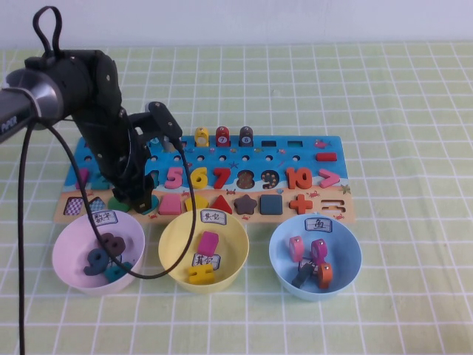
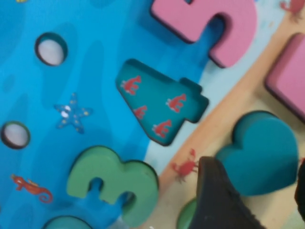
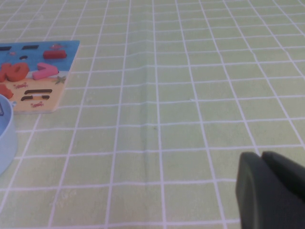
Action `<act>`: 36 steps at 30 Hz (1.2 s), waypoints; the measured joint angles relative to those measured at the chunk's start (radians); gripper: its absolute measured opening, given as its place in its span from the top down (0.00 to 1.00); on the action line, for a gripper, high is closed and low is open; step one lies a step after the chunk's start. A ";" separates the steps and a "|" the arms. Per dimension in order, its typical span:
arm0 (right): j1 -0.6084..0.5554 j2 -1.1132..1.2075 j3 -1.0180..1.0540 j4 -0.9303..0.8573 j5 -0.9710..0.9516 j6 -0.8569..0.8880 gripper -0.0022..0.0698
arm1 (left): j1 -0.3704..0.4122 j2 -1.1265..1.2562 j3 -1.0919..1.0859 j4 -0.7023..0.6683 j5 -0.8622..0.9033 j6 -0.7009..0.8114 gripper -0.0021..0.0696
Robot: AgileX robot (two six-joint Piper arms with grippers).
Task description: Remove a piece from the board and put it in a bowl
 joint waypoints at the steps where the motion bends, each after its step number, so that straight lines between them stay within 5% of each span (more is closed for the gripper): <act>1: 0.000 0.000 0.000 0.000 0.000 0.000 0.99 | 0.000 0.002 0.002 0.000 -0.010 0.000 0.53; 36: 0.000 0.000 0.000 0.000 0.000 0.000 0.99 | -0.038 0.023 0.002 0.064 -0.005 -0.115 0.53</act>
